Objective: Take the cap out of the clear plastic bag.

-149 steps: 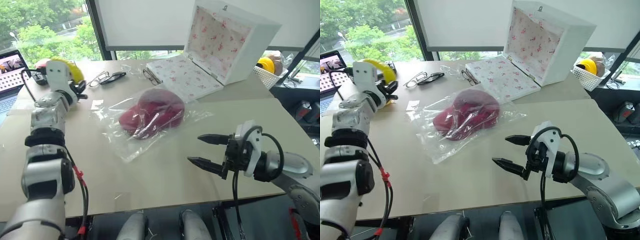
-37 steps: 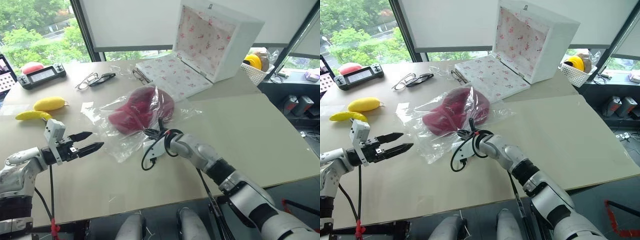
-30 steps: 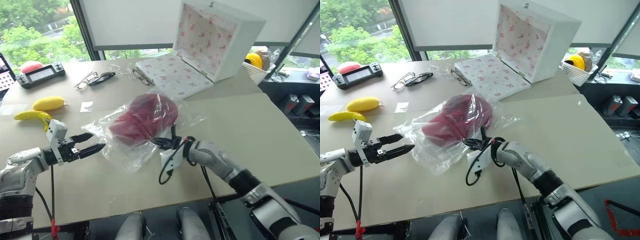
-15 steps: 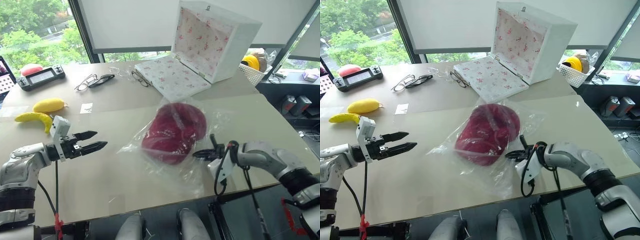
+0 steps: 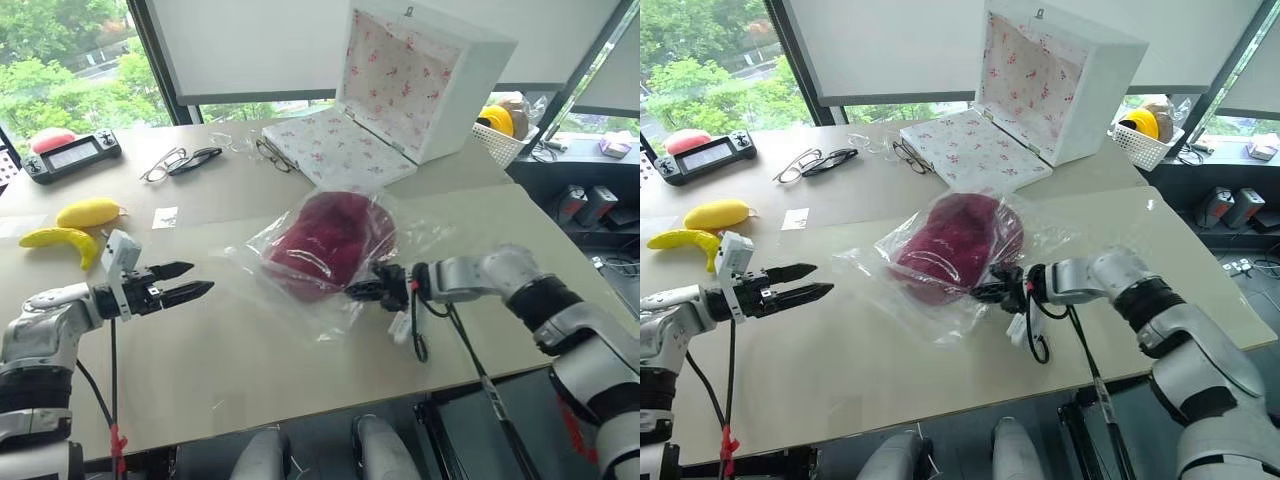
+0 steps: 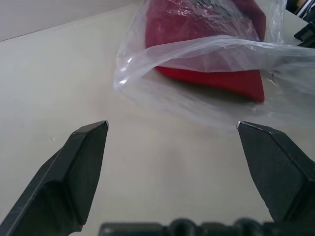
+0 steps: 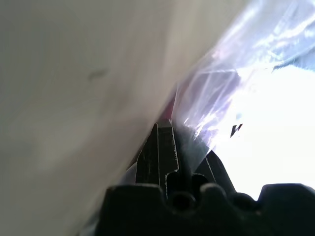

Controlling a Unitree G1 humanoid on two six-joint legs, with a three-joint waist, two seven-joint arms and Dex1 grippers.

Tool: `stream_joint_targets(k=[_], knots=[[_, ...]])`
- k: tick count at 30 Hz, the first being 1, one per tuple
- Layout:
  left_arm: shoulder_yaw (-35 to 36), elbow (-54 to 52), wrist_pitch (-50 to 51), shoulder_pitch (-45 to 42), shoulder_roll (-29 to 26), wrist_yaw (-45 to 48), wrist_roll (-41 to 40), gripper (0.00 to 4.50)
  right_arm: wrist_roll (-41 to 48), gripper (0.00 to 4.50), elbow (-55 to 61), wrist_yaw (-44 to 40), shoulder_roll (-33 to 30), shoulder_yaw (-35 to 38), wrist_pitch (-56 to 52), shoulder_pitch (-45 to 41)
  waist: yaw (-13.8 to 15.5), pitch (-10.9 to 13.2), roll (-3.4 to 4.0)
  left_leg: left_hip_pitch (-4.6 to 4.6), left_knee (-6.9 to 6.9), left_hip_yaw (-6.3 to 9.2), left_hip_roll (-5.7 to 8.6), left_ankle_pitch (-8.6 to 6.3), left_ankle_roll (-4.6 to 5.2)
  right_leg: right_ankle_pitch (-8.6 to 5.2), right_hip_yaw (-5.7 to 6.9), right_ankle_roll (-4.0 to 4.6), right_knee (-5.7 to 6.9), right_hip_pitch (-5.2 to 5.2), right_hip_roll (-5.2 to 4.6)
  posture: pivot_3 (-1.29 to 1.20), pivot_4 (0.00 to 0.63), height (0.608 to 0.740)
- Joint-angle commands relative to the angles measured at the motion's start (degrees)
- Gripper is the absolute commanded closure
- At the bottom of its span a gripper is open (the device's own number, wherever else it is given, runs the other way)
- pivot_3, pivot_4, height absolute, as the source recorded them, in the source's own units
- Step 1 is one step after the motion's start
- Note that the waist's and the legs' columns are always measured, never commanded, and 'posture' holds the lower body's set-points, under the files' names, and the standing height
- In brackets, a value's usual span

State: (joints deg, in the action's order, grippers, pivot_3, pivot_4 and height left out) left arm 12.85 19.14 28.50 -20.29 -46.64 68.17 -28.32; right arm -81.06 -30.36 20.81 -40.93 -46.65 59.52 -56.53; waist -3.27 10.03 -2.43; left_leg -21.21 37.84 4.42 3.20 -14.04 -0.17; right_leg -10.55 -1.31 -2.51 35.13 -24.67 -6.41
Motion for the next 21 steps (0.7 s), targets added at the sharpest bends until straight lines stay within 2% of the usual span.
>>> stream_joint_targets(k=[1,7,9,11,15,18,21], knots=[[0.6,-0.4,-0.9,-1.3,-0.8,0.4,0.1,0.00,-6.6,4.42,0.8,9.5,1.6,-5.6,-2.4,-1.4,-0.3,0.0,0.00,0.00,0.00,0.00,0.00,0.00,0.00,0.00,0.00,0.01,0.01,0.00,0.00,0.00,0.150,0.740],[1.0,-0.3,-0.9,-1.2,-1.4,0.2,0.1,0.00,-10.2,4.42,-5.0,15.5,1.5,-11.2,-4.2,-1.2,-0.7,-0.1,-0.14,0.10,0.00,0.01,-0.02,-0.01,0.00,0.00,-0.01,0.04,0.01,0.11,0.04,0.00,0.150,0.740],[1.0,-0.8,-0.8,-0.6,-1.3,0.1,0.0,0.00,-4.9,4.42,-9.5,11.0,2.3,-9.2,-2.5,-0.9,-0.7,-0.2,-0.25,0.22,0.00,0.00,-0.03,-0.01,0.01,-0.01,0.01,0.04,-0.05,0.31,0.06,0.00,0.150,0.740],[1.0,-1.2,-0.7,-0.4,-1.2,0.0,-0.2,0.00,4.7,4.42,-13.8,3.8,3.3,-5.2,0.9,-0.3,-0.7,-0.3,-0.40,0.45,0.00,0.01,-0.05,-0.04,0.04,-0.02,0.02,0.04,-0.08,0.56,0.06,0.00,0.150,0.740],[0.7,-1.0,-0.9,-0.5,-1.0,0.2,-0.1,0.00,22.0,4.42,-14.2,-14.2,1.7,0.4,3.5,2.9,-0.4,-0.3,-0.41,0.76,0.00,0.06,-0.09,-0.11,0.17,-0.05,0.04,0.03,-0.14,0.98,0.05,0.00,0.150,0.740],[0.1,0.1,-1.3,-1.4,-0.9,0.4,0.3,0.00,37.3,3.61,-7.1,-31.5,-3.4,2.6,1.8,8.8,0.0,-0.2,-0.38,0.69,0.00,0.14,-0.09,-0.19,0.25,-0.08,0.09,0.02,-0.19,0.95,0.05,0.00,0.150,0.740],[-0.6,0.8,-1.5,-2.2,-0.4,0.8,0.6,0.00,45.3,2.62,0.0,-42.8,-7.1,4.8,-3.1,14.0,0.1,-0.1,-0.22,0.60,0.00,0.10,-0.07,-0.27,0.28,-0.11,0.03,-0.01,-0.17,0.82,0.00,0.00,0.150,0.740]])
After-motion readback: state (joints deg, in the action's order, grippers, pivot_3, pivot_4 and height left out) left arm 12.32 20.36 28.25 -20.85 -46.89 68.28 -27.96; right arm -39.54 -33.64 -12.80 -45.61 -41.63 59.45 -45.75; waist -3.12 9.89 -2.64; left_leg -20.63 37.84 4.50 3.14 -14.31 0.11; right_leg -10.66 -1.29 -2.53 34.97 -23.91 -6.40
